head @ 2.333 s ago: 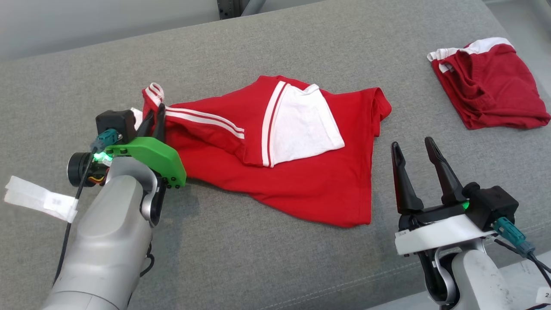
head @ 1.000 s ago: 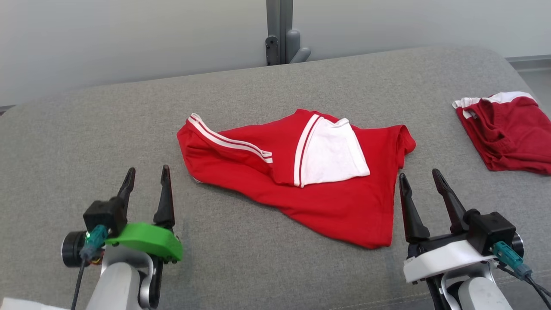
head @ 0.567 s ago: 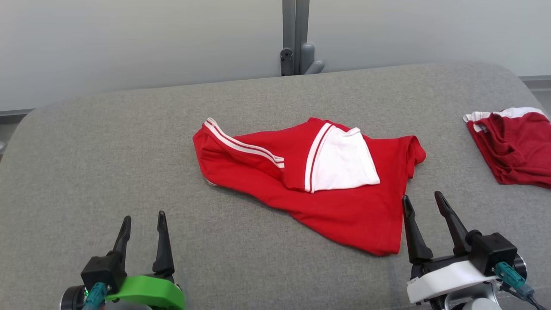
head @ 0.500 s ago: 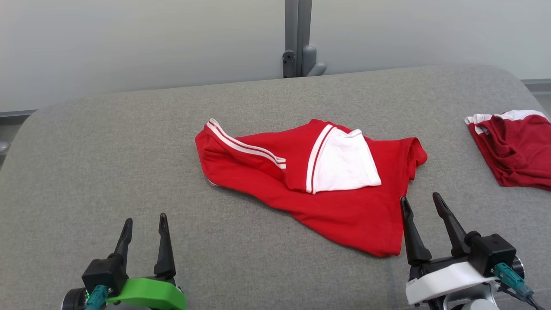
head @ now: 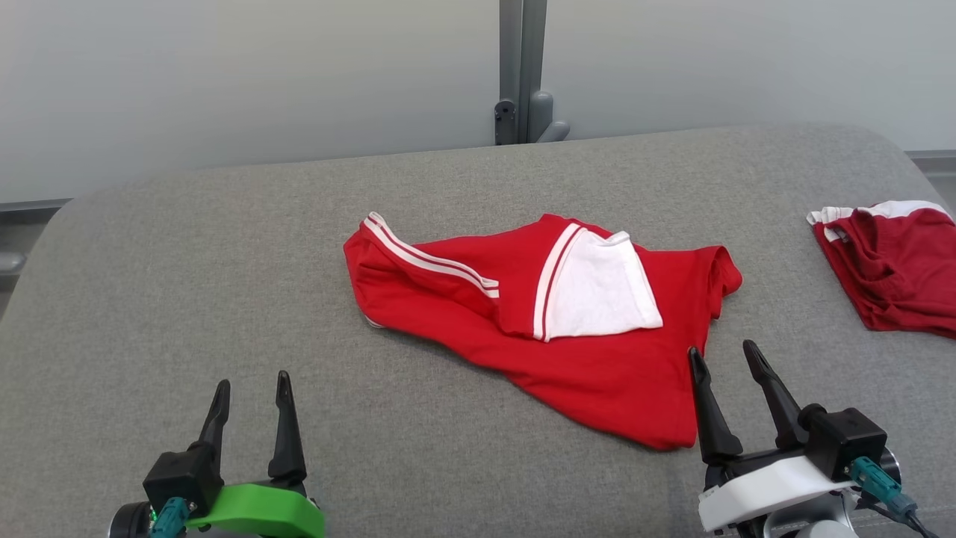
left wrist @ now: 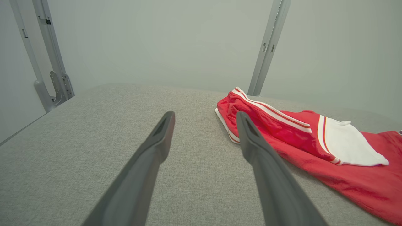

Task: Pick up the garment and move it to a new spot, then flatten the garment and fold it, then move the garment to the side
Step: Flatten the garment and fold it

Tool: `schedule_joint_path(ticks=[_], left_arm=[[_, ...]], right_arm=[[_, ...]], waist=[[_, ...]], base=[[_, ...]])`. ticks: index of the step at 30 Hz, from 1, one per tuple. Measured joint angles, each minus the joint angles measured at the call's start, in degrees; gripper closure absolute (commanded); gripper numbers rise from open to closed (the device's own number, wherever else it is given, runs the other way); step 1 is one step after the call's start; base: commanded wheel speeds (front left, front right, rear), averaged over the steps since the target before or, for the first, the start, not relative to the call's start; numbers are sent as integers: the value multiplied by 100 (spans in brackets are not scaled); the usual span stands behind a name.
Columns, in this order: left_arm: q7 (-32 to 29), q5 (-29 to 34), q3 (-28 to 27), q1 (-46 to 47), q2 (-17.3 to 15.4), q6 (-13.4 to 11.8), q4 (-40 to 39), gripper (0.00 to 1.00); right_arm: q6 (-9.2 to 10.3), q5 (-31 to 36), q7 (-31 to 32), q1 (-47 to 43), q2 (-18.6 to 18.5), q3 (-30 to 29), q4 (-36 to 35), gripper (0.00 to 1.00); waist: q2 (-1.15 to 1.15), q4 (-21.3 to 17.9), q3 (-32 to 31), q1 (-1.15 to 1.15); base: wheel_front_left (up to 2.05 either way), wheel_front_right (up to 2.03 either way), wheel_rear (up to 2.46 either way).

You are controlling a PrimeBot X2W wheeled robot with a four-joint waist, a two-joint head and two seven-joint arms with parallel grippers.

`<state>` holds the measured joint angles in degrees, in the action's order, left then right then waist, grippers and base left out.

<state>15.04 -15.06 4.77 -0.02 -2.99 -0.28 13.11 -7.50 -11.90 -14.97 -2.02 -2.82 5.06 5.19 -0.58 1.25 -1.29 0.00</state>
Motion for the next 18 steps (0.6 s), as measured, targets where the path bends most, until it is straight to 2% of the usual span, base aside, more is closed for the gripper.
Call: schedule_joint_path(ticks=[18], left_arm=[[0, 5, -20, 2, 5, 2, 5, 0]], right_arm=[[-1, 35, -2, 68, 0, -27, 55, 0]], waist=[[0, -4, 24, 0]], base=[[0, 0, 0]])
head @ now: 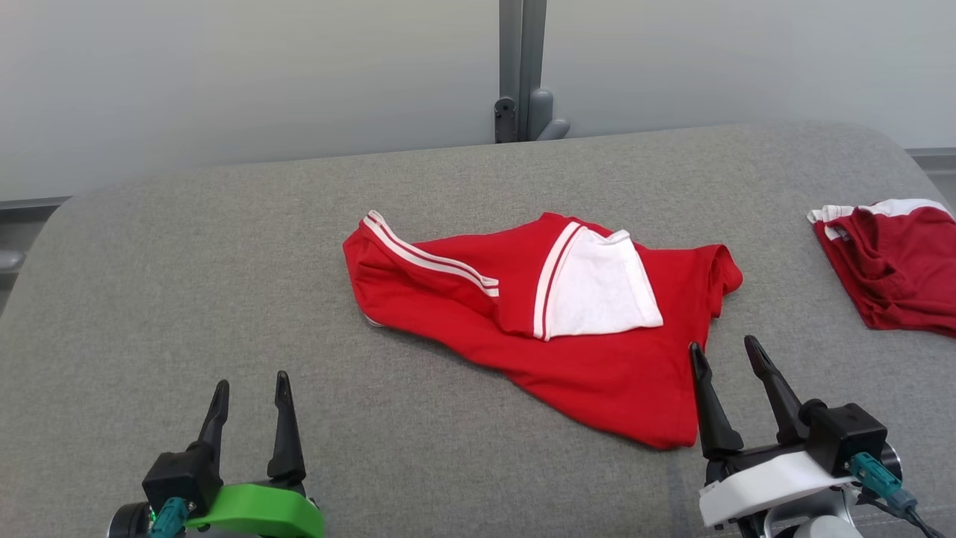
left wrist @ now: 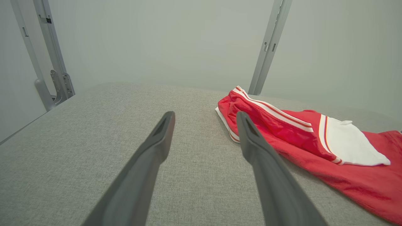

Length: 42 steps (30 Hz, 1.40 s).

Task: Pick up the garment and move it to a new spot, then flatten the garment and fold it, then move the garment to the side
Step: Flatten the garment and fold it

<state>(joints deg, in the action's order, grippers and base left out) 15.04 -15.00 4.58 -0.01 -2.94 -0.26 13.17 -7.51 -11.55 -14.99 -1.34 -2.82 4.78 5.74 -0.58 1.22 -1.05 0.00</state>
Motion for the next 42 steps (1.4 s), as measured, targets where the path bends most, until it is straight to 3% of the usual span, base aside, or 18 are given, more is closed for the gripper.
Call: schedule_joint_path(ticks=[6, 12, 24, 30, 42], left_arm=[[0, 10, 22, 1, 1, 0, -11, 0], [0, 88, 425, 268, 2, 121, 203, 0], [-221, -125, 1550, 1910, 9, 279, 1548, 0], [-482, -701, 2112, 2603, 18, 276, 2337, 0], [-739, -1753, 2738, 3382, 22, -244, 3428, 0]], right_arm=[[0, 0, 0, 1, 0, 1, -12, 0], [1, 7, -1, 74, 0, 47, -23, 0], [0, 66, -5, 537, -1, 149, -94, 0], [0, 59, -5, 756, -1, 209, -111, 0], [0, -69, -5, 872, -4, 301, -96, 0]], waist=[[0, -9, 20, 0], [0, -106, 108, 0], [0, -434, 628, 0], [0, -755, 959, -1], [0, -1437, 1358, -1]], base=[[0, 0, 0], [0, 0, 0], [0, 0, 0], [0, 0, 0], [0, 0, 0]])
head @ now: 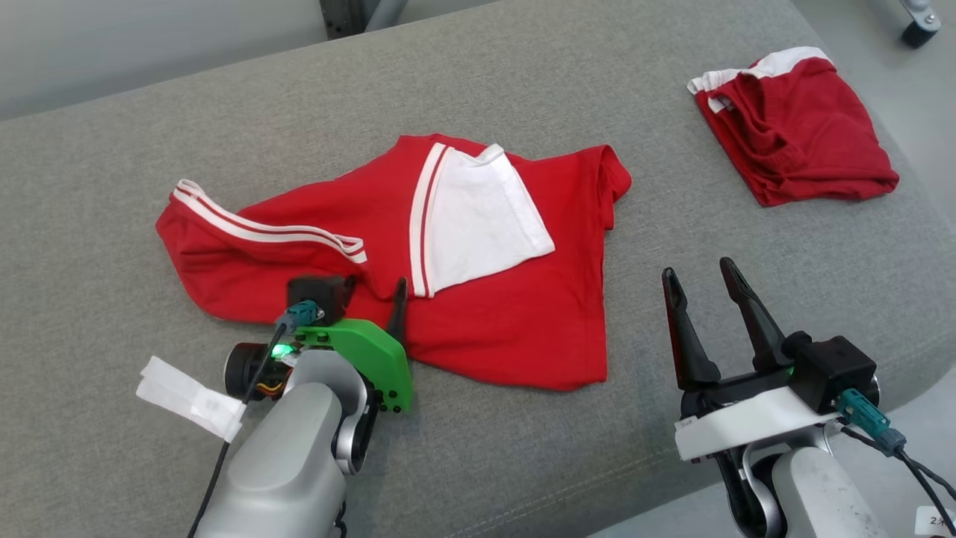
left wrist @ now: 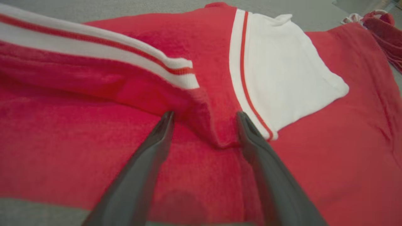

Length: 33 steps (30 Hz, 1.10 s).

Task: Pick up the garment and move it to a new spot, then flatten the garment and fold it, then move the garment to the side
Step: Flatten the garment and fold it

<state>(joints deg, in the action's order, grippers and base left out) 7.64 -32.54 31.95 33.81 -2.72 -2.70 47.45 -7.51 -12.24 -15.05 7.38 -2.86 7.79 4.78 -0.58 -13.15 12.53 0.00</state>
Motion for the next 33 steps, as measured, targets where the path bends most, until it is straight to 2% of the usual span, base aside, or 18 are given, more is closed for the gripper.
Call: schedule_joint_path(ticks=[2, 3, 5, 6, 7, 18, 25, 29, 33], left_arm=[[34, -75, 30, 100, -1, -164, 166, 4], [77, -104, 34, 144, -1, -244, 232, 15], [158, -234, 69, 224, -2, -316, 325, 60], [215, -271, 88, 260, -2, -321, 360, 89], [272, -294, 109, 293, -1, -321, 387, 100], [704, -358, 356, 1133, -4, -312, 267, 100], [733, -421, 170, 1749, 0, -377, -526, 100], [737, -414, -20, 1678, 1, -354, -950, 100], [738, -374, -311, 1161, -14, -264, -1351, 100]], right_arm=[[1, -25, 0, 2, -1, -3, -1, 0], [0, -29, 0, 4, 0, -4, -4, 0], [0, -37, 0, 10, 0, -5, -13, 0], [0, -44, 0, 17, 0, -10, -16, 0], [0, -48, 0, 23, 0, -18, -20, 0], [0, -101, 0, 101, 0, 0, -5, 0], [0, -111, 0, 110, 0, -40, 10, 0], [0, -100, 0, 83, 1, -182, 0, 0], [0, -59, 0, 7, 0, -310, -9, 0]], waist=[[0, -70, 42, 0], [0, -96, 64, 0], [0, -132, 103, 0], [0, -144, 122, 0], [0, -151, 137, 0], [0, -192, 157, 0], [0, -273, 171, 0], [0, -207, 163, 0], [0, -23, 135, 0]], base=[[0, 0, 0], [0, 0, 0], [0, 0, 0], [0, 0, 0], [0, 0, 0], [0, 0, 0], [0, 0, 0], [0, 0, 0], [0, 0, 0]])
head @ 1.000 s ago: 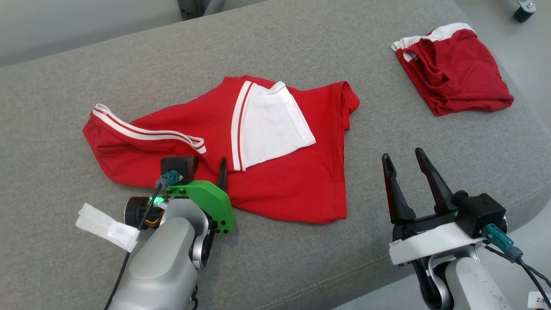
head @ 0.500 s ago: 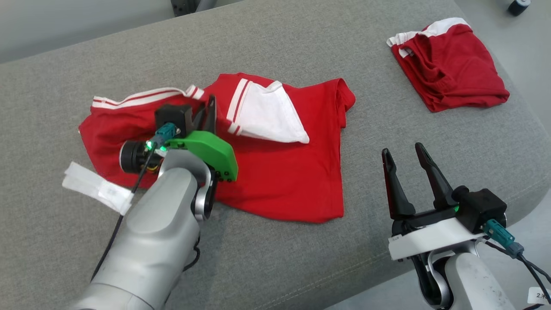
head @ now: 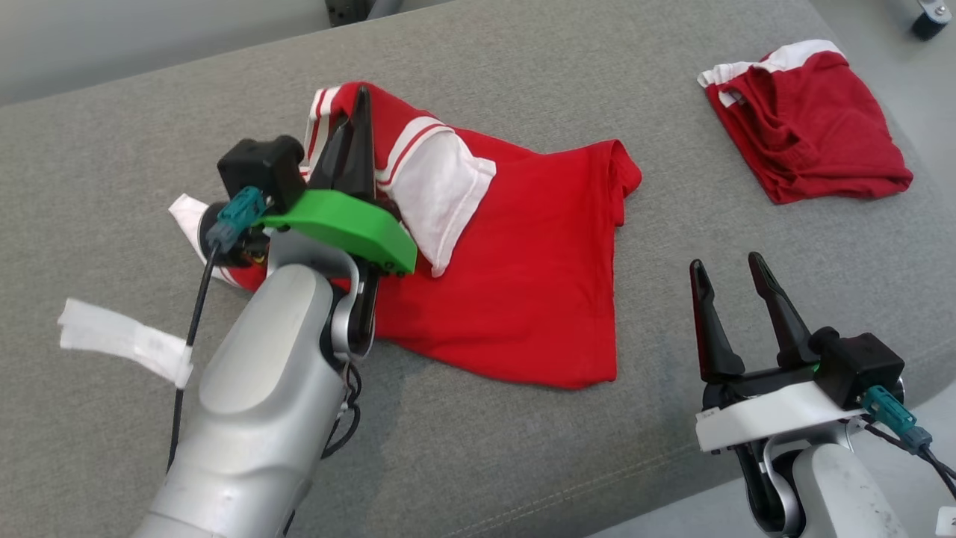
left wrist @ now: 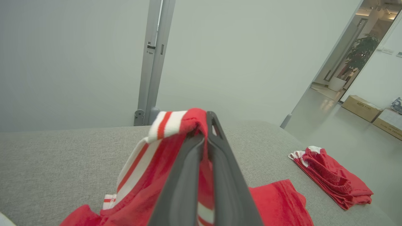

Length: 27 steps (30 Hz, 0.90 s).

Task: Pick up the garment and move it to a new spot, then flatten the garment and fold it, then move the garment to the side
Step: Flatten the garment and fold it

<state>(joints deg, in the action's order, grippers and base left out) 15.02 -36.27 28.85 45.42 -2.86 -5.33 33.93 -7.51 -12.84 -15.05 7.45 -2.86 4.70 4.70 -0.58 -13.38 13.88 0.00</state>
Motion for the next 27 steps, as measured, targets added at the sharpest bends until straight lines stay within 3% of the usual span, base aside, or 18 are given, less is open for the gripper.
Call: schedule_joint_path(ticks=[11, 20, 27], left_arm=[[0, 22, -506, -1705, -575, 15, -1182, 100], [-331, -233, -926, -2625, -1258, -352, -1960, 100], [-767, -349, -1116, -3181, -1728, -560, -2412, 100]], right_arm=[[1, 168, 0, -159, 2, -109, -14, 0], [0, 238, 0, -242, 5, -68, -5, 0], [0, 240, 0, -244, 4, -12, 19, 0]], waist=[[0, 740, -203, 0], [0, 1248, -462, 0], [0, 1363, -525, 0]], base=[[0, 0, 0], [0, 0, 0], [0, 0, 0]])
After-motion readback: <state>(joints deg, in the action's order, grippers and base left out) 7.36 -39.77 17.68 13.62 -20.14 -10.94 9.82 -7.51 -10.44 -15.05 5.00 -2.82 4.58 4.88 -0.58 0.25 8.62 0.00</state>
